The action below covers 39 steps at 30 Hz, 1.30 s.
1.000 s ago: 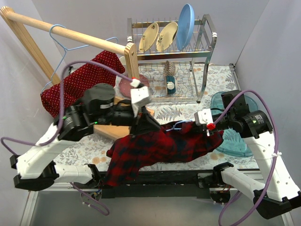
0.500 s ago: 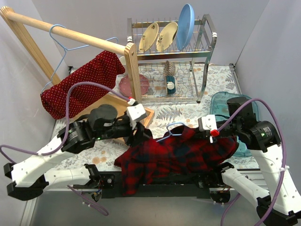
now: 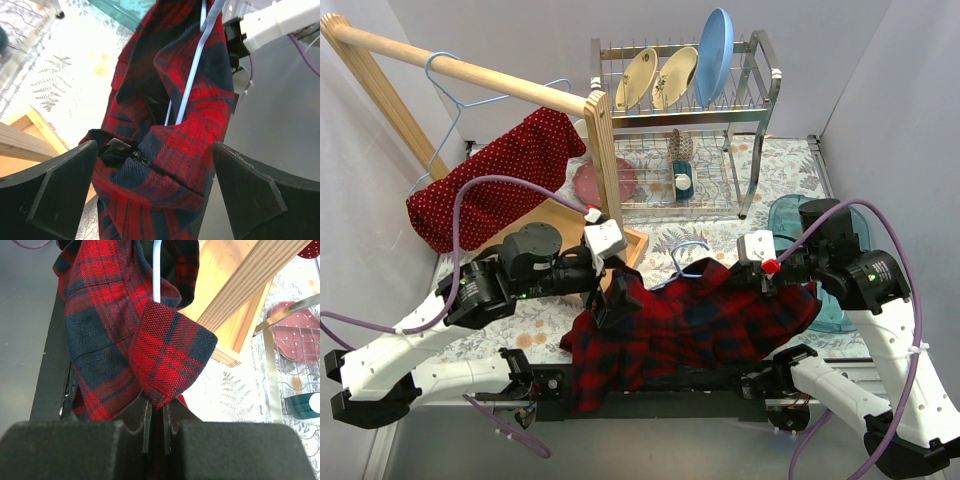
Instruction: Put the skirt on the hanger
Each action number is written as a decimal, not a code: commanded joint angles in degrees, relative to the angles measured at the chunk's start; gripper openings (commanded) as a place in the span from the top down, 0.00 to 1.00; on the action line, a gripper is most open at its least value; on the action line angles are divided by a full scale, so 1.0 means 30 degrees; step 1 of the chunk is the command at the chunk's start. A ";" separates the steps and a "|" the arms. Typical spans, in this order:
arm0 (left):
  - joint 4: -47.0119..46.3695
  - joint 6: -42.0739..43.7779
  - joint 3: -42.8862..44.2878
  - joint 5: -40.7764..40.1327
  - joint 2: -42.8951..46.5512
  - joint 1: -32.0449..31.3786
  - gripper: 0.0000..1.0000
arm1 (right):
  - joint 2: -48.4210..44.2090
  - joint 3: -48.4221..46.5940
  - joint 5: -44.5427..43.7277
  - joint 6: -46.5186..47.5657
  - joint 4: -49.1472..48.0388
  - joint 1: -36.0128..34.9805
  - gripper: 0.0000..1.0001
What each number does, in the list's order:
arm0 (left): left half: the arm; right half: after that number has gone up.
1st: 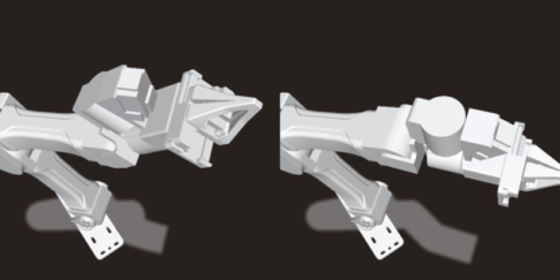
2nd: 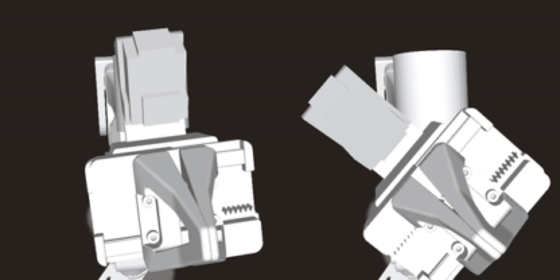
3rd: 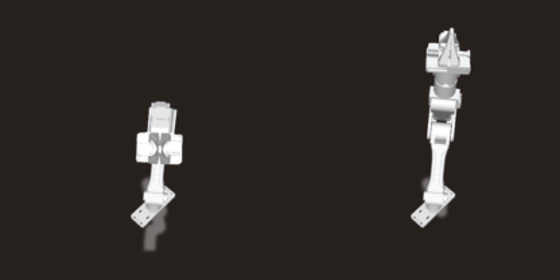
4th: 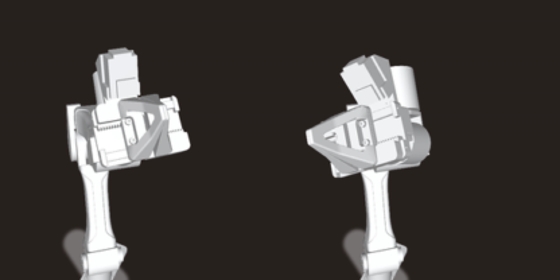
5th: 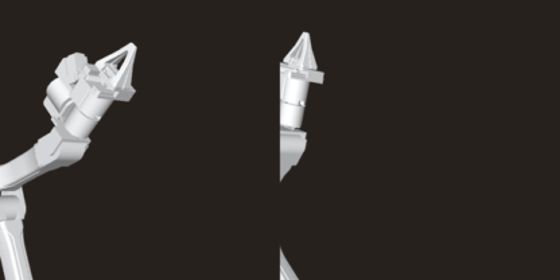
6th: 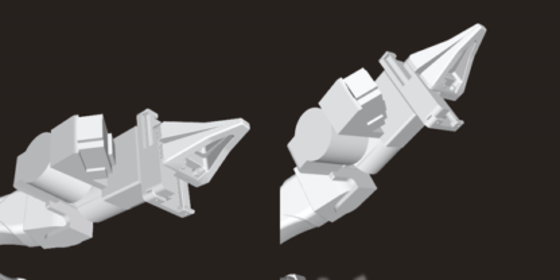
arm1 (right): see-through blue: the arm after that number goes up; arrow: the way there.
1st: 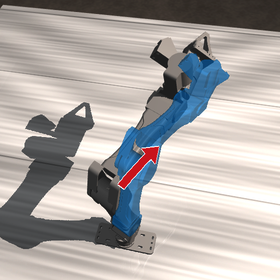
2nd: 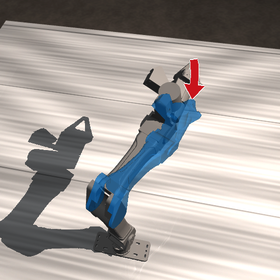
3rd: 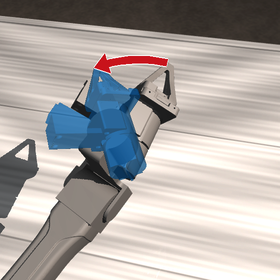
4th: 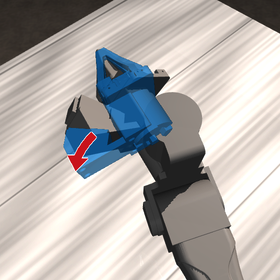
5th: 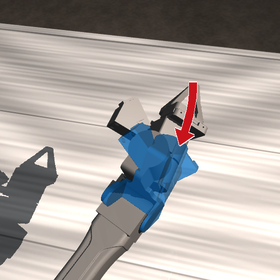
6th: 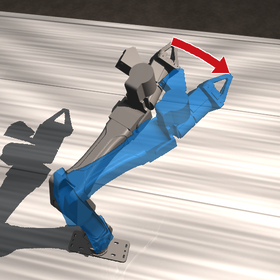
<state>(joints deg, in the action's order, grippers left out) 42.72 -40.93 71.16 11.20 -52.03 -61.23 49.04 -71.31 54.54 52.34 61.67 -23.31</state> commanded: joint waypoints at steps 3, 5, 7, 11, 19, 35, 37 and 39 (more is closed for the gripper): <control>0.2954 -0.0826 0.1743 -0.1069 0.0790 0.0020 0.02 | -0.0291 -0.0166 0.0569 -0.1038 -0.1952 0.0182 0.99; 0.3337 -0.1355 0.0340 -0.0484 0.1169 0.0020 0.02 | -0.0203 -0.0341 0.0481 -0.1156 -0.2040 0.0299 0.99; 0.3455 -0.1795 -0.0657 -0.0248 0.1288 0.0020 0.02 | -0.0086 -0.0488 0.0568 -0.1244 -0.2041 0.0416 0.99; 0.2988 -0.1389 -0.2182 -0.1241 0.1348 0.0020 0.02 | 0.0090 -0.0868 0.1036 -0.1215 -0.1894 0.0651 0.99; 0.1112 0.0516 -0.1425 -0.0777 -0.0492 0.0020 0.58 | 0.0032 -0.0489 0.1623 -0.1215 -0.1777 0.0973 0.99; 0.2108 -0.0039 -0.1833 -0.4523 0.4041 0.0020 1.00 | 0.1115 -0.1073 -0.3000 0.0219 0.0683 0.1090 0.77; 0.2195 -0.0127 -0.1862 -0.4729 0.4508 0.0020 1.00 | 0.1174 -0.1191 -0.3443 0.0366 0.1034 0.1149 0.68; 0.2254 -0.0185 -0.1980 -0.4992 0.4745 0.0020 1.00 | 0.1174 -0.1308 -0.4000 0.0484 0.1239 0.1208 0.62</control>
<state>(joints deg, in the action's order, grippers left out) 50.70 -39.75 65.06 3.31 -40.93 -61.95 53.06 -72.49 48.42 52.05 61.12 -20.32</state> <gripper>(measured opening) 0.088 0.336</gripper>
